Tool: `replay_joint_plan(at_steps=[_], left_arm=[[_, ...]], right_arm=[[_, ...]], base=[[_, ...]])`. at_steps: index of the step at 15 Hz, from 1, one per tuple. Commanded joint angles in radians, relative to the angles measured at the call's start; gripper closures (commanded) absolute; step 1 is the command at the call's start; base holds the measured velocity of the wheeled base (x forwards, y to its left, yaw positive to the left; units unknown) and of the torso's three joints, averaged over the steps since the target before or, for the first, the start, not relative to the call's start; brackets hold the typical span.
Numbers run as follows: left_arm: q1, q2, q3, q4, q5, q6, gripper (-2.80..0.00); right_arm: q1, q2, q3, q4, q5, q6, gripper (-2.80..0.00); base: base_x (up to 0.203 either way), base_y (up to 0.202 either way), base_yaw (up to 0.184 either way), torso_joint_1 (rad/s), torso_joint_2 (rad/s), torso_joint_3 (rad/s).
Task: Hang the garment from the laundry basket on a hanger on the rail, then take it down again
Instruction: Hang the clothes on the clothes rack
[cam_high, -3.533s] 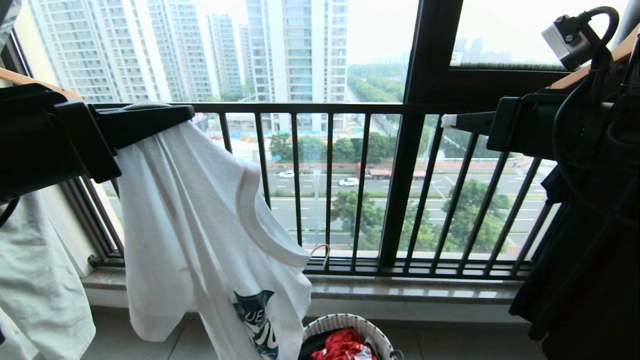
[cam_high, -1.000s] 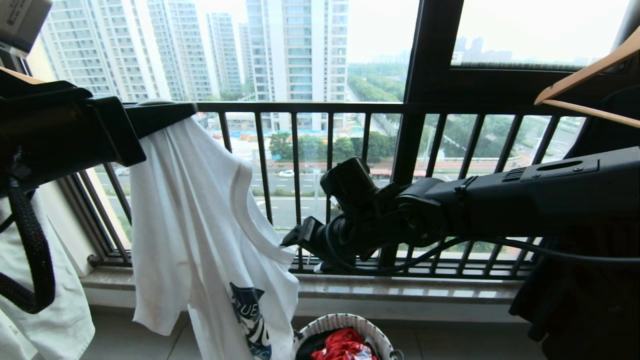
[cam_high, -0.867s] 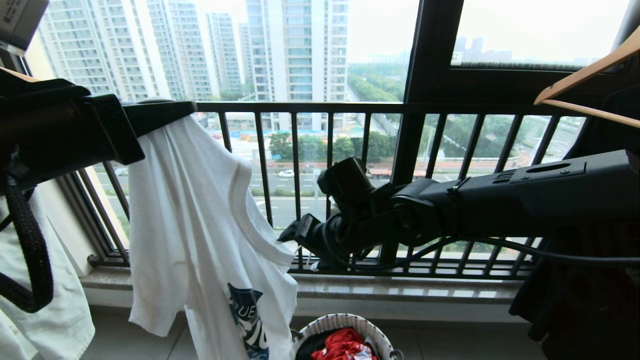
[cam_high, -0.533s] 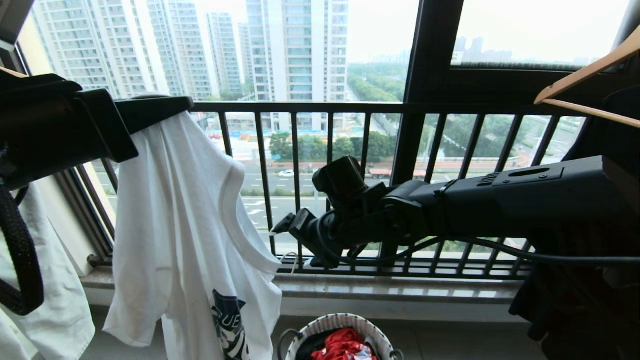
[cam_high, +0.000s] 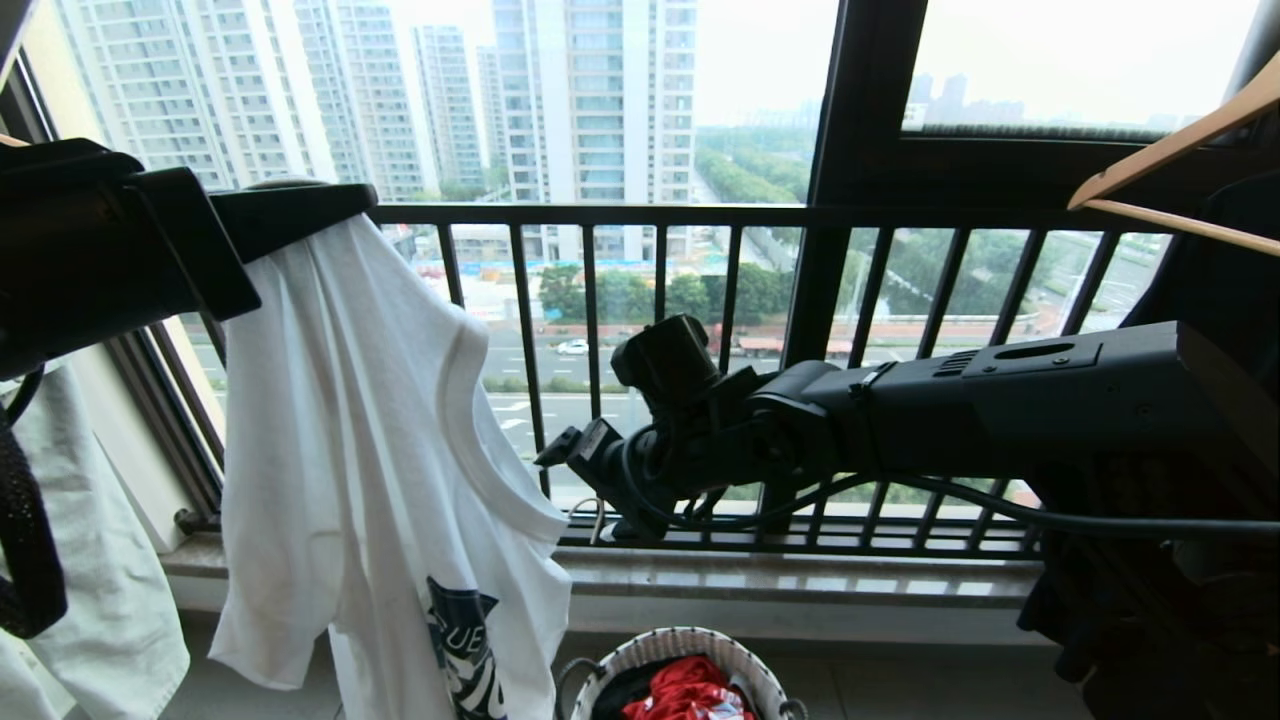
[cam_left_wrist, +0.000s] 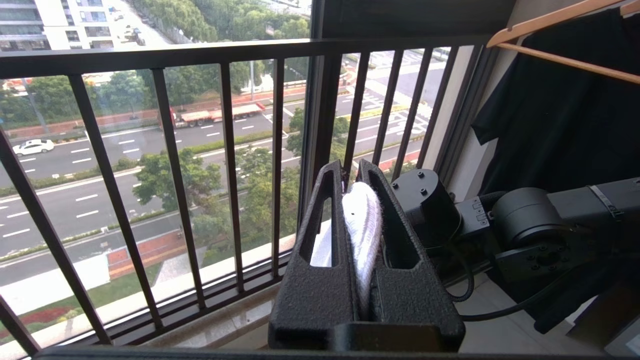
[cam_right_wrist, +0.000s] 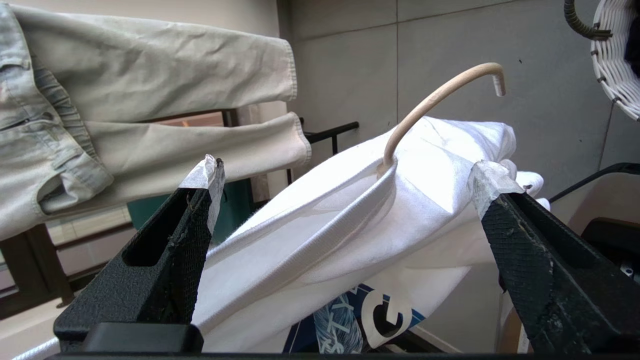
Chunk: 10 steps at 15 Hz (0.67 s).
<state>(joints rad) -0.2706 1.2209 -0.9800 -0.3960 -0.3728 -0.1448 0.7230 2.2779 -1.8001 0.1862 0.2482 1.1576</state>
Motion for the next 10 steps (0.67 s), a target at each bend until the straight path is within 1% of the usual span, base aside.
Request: replay_joint_plan(at_steps=[1, 3, 6, 7, 9, 10], left_arm=[[-0.013, -0.003, -0.003, -0.003, -0.003, -0.028, 0.00], [-0.039, -0.003, -0.003, -0.003, -0.003, -0.045, 0.00], [-0.089, -0.006, -0.006, -0.003, -0.001, -0.094, 0.00], [-0.102, -0.006, -0.005, -0.020, -0.001, -0.111, 0.00], [-0.107, -0.006, 0.000, -0.064, 0.006, -0.142, 0.00], [-0.107, -0.009, -0.002, -0.070, 0.014, -0.147, 0.00]], right_arm=[[0.000, 0.002, -0.009, -0.001, 0.001, 0.024, -2.80], [0.000, 0.006, -0.021, -0.002, -0.002, 0.034, -2.80], [0.000, 0.015, -0.025, 0.001, -0.003, 0.037, -2.80], [0.000, 0.015, -0.025, -0.002, -0.009, 0.036, -2.80], [0.000, 0.024, -0.025, -0.005, -0.056, 0.035, -2.80], [0.000, 0.029, -0.029, -0.007, -0.096, 0.031, -2.80]], base=[[0.000, 0.000, 0.000, 0.000, 0.00, 0.000], [0.000, 0.000, 0.000, 0.000, 0.00, 0.000], [0.000, 0.000, 0.000, 0.000, 0.00, 0.000], [0.000, 0.000, 0.000, 0.000, 0.00, 0.000], [0.000, 0.000, 0.000, 0.000, 0.00, 0.000], [0.000, 0.000, 0.000, 0.000, 0.00, 0.000]])
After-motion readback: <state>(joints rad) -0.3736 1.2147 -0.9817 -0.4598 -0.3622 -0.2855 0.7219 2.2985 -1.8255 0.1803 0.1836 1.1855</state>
